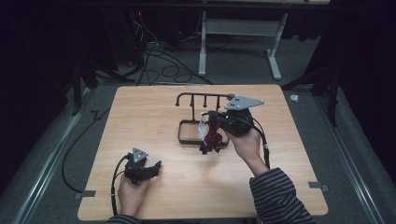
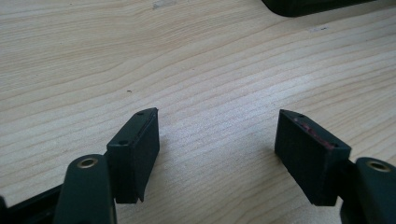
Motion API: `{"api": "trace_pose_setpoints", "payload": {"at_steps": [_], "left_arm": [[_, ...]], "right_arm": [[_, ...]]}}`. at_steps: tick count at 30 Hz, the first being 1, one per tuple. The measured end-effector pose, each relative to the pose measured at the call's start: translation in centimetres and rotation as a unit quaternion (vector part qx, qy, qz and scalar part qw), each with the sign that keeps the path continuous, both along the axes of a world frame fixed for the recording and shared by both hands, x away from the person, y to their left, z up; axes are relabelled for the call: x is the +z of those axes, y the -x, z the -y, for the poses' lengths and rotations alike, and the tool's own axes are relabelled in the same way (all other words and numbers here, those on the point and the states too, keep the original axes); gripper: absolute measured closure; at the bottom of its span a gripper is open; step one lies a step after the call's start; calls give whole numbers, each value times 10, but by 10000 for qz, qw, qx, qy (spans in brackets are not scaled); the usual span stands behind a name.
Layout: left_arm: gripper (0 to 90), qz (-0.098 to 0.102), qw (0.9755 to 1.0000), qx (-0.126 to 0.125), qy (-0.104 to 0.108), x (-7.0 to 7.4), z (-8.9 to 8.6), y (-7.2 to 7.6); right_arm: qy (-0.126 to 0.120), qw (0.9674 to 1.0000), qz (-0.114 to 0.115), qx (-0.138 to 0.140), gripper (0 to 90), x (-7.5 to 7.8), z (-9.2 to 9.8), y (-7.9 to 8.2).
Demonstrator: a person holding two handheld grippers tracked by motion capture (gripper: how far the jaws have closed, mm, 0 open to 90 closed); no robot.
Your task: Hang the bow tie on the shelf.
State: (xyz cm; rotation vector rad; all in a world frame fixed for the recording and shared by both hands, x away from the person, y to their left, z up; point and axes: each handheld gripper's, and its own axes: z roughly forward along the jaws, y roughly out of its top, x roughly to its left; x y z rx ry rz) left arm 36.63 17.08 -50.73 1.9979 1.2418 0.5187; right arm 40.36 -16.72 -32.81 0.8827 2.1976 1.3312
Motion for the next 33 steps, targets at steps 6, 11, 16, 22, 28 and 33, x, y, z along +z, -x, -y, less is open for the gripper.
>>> {"api": "trace_pose_setpoints", "payload": {"at_steps": [6, 11, 16, 22, 28, 33], "left_arm": [[313, -4, 10000, -6, 6, 0, 0, 0], [313, -7, 10000, -6, 14, 0, 0, 0], [312, -6, 10000, -5, 17, 0, 0, 0], [313, -4, 10000, 1, 35, 0, 0, 0], [312, -24, 10000, -18, 18, 0, -1, 0], [312, -22, 10000, -13, 26, 0, -1, 0]], "right_arm": [[4, 10000, -4, -18, 900, 1, -2, -5], [9, 10000, 1, -29, 900, 2, -4, -9], [9, 10000, -1, -66, 900, 3, -5, -13], [10, 9999, -12, -162, 900, 3, -6, -21], [-4, 9997, -94, -236, 900, 0, -6, -30], [-17, 9995, -138, -290, 900, -1, -6, -34]]}}
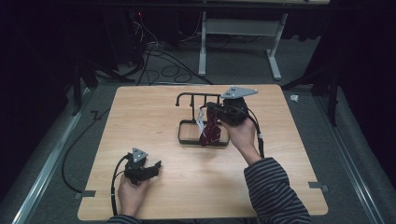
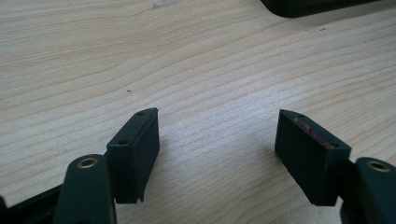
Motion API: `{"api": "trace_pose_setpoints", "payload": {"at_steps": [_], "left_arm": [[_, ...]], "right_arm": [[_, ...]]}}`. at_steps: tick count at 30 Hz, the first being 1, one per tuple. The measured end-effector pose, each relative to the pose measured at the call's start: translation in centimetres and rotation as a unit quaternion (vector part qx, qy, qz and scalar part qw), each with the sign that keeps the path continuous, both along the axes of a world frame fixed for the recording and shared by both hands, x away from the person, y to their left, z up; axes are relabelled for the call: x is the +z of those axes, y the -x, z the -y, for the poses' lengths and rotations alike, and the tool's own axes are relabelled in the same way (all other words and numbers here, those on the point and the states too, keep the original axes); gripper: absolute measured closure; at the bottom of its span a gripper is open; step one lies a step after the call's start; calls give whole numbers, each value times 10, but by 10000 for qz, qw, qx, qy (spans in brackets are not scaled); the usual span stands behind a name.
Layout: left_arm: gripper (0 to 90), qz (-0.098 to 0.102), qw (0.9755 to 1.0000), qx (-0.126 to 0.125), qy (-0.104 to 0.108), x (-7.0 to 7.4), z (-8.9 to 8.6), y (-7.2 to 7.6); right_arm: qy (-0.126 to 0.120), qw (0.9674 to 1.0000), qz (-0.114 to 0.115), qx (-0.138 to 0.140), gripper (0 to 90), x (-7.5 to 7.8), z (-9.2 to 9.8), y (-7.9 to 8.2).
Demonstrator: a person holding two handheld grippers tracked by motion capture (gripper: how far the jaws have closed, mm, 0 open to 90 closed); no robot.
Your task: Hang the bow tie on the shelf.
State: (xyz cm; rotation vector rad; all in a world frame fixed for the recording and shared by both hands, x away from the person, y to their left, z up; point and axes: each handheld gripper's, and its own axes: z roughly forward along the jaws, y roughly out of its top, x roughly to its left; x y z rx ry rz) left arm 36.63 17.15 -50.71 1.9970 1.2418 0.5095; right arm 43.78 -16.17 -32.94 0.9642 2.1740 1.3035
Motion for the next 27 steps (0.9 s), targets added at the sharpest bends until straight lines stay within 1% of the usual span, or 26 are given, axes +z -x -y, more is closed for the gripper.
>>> {"api": "trace_pose_setpoints", "payload": {"at_steps": [7, 10, 12, 14, 19, 27], "left_arm": [[312, 1, 10000, 1, 11, 0, 0, 0], [312, -2, 10000, -2, 15, 0, 0, 0], [313, -1, 10000, -2, 11, 0, 0, 0], [312, -4, 10000, -2, 4, 0, 0, 0], [312, 0, 10000, 0, -3, 0, 0, 0], [312, -2, 10000, -2, -7, 0, 0, 0]], "right_arm": [[-27, 10000, -30, -54, 900, 1, -2, -5], [36, 9999, -37, -92, 900, 1, -3, -9], [26, 9999, -59, -111, 900, 1, -3, -10], [39, 9998, -101, -170, 900, 0, -2, -14], [82, 9997, -109, -219, 900, 0, -1, -17], [54, 9992, -144, -370, 900, -1, 0, -26]]}}
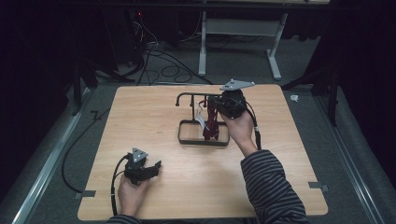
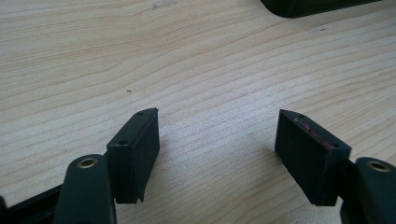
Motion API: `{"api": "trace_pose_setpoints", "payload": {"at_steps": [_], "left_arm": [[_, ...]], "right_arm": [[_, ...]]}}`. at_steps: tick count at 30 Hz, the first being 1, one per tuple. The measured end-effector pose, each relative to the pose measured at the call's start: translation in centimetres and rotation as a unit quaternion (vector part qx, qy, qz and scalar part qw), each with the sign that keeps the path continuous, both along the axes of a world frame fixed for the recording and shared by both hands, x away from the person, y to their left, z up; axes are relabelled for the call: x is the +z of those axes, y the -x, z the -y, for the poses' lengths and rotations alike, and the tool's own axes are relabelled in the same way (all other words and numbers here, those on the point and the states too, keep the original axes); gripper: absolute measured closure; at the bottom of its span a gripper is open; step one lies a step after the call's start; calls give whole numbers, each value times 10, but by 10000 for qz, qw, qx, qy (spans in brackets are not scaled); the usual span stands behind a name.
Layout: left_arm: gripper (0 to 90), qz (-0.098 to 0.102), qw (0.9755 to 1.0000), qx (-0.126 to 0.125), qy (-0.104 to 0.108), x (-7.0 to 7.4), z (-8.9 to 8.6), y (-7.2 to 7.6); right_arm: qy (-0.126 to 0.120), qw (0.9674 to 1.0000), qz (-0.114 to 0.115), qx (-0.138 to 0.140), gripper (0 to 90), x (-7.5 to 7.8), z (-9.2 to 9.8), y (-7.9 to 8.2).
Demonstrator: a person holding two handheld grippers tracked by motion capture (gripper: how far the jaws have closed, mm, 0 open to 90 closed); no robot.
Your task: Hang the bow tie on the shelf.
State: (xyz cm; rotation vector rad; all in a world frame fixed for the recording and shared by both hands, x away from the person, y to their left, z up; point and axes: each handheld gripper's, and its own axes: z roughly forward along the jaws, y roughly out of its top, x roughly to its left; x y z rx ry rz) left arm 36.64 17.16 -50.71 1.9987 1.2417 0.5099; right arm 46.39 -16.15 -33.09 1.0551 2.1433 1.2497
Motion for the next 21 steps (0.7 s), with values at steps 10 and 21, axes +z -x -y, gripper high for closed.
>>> {"api": "trace_pose_setpoints", "payload": {"at_steps": [10, 21], "left_arm": [[312, 1, 10000, -4, 11, 0, 0, 0], [312, 0, 10000, -6, 16, 0, 0, 0]], "right_arm": [[84, 9999, -28, -130, 900, -5, -4, -6], [35, 9998, -108, -156, 811, -7, -4, -8]]}}
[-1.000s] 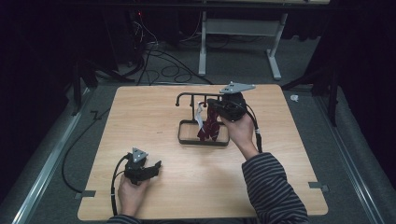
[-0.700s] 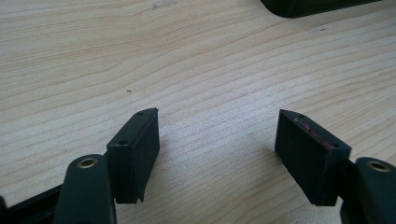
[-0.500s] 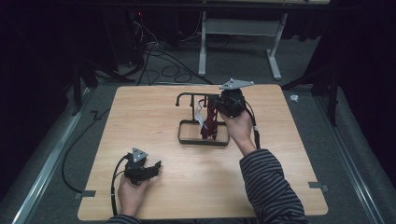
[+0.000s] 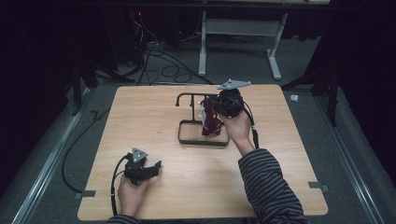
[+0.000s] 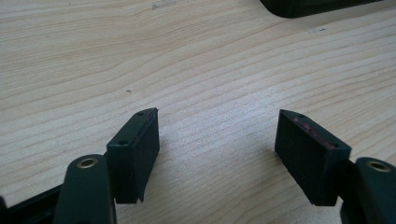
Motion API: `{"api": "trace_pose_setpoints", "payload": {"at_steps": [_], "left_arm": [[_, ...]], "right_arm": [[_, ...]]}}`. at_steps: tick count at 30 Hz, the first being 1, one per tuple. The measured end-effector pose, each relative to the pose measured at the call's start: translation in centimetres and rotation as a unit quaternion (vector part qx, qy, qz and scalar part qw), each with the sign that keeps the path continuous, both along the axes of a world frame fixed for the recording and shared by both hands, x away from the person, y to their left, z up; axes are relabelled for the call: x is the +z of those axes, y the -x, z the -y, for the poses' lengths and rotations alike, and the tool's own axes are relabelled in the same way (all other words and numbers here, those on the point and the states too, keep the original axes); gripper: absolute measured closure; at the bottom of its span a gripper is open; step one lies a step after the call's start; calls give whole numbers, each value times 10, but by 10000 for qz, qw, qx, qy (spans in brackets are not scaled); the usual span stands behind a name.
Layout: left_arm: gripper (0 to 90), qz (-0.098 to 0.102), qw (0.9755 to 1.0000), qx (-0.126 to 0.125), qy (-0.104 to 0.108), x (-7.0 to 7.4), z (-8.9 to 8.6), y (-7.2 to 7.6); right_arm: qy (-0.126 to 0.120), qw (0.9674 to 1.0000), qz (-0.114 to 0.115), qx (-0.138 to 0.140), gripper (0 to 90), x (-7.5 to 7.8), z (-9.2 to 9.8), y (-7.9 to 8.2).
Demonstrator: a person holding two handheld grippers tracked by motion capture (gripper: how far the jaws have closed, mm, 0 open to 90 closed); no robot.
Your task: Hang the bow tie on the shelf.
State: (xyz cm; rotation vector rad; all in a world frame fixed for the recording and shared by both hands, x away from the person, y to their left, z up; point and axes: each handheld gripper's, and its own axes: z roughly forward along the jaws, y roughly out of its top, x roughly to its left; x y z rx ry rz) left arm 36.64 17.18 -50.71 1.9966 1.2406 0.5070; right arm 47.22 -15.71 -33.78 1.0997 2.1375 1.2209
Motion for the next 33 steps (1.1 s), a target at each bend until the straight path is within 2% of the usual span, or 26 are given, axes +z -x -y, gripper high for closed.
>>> {"api": "trace_pose_setpoints", "payload": {"at_steps": [9, 19, 26, 33], "left_arm": [[312, 3, 10000, 4, -8, 0, 0, 0], [312, 21, 10000, 9, -30, 0, 1, 0], [312, 25, 10000, 6, -54, 0, 1, 0], [312, 13, 10000, -2, -54, 0, 1, 0]], "right_arm": [[-128, 9999, -6, 38, 788, 2, 7, 5], [-158, 9998, 96, -30, 768, 4, 29, 20], [-272, 9996, 97, -55, 748, 2, 45, 30], [-280, 9996, 54, -92, 729, 0, 54, 36]]}}
